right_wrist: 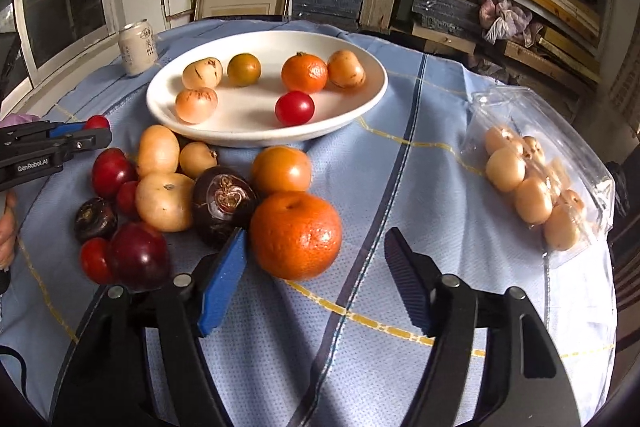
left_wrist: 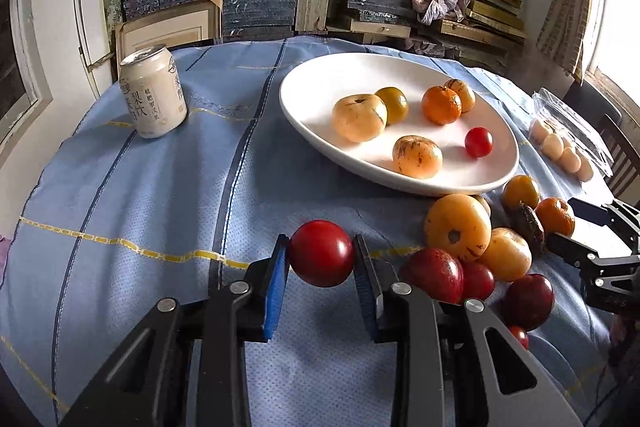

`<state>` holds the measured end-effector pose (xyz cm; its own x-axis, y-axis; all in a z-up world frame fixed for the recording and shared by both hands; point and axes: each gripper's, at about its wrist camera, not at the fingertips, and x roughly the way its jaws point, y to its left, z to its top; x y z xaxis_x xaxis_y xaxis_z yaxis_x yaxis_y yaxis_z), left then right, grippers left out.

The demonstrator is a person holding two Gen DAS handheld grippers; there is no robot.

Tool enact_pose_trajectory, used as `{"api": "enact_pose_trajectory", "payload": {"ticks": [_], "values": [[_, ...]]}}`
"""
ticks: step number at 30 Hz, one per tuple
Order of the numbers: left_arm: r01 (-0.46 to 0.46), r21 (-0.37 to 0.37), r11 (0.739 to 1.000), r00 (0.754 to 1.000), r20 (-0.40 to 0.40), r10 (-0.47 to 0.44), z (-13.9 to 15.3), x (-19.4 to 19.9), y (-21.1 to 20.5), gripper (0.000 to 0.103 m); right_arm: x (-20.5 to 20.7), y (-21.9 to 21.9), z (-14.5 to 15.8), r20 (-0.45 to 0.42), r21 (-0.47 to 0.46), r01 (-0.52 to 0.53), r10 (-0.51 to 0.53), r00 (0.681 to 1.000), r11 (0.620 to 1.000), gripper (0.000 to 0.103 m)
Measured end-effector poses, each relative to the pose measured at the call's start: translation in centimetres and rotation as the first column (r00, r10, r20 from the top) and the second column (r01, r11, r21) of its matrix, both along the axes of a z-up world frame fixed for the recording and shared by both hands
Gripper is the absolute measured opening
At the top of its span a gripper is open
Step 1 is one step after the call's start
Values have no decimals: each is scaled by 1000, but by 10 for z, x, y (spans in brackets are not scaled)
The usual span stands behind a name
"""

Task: Organize fruits
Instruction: 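Lift the red tomato with the left tool while the right tool grasps the large mandarin, then lower the tomato onto the white plate with the left tool while the right tool releases the mandarin there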

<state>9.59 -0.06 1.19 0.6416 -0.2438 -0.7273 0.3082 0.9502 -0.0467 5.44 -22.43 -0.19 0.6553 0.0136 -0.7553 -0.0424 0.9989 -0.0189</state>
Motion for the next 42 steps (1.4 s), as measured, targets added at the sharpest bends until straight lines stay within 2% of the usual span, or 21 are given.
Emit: {"api": "enact_pose_trajectory", "payload": {"ticks": [3, 5, 7, 16, 26, 30, 34, 37, 42], "values": [[1, 2, 1000, 1000, -2, -1, 0, 0, 0, 32, 1, -2, 0, 7, 17, 6, -6, 1000, 1000, 68], [4, 6, 1000, 1000, -3, -4, -1, 0, -1, 32, 0, -1, 0, 9, 22, 1, -2, 1000, 1000, 64], [5, 10, 1000, 1000, -7, -5, -3, 1, -2, 32, 1, 0, -2, -3, 47, -22, 22, 1000, 999, 47], [7, 17, 1000, 1000, -18, -6, -7, 2, -4, 32, 1, -9, 2, -6, 90, -6, 7, 1000, 996, 46], [-27, -1, 1000, 999, 18, 27, 7, 7, -2, 32, -3, -34, 31, 84, 174, 58, -74, 994, 983, 46], [-34, 29, 999, 998, 44, 32, 28, 24, -13, 32, 9, -29, 57, 119, 199, 42, -67, 991, 979, 46], [-42, 28, 999, 997, 72, 40, 51, 49, -26, 32, 33, -5, 79, 150, 169, -12, -14, 989, 986, 46], [-47, 25, 999, 997, 67, 45, 56, 71, -35, 32, 55, 11, 80, 144, 162, -47, 23, 989, 986, 46], [-44, 65, 997, 998, 52, 41, 49, 108, -52, 32, 88, 29, 69, 116, 153, -86, 69, 991, 984, 46]]}}
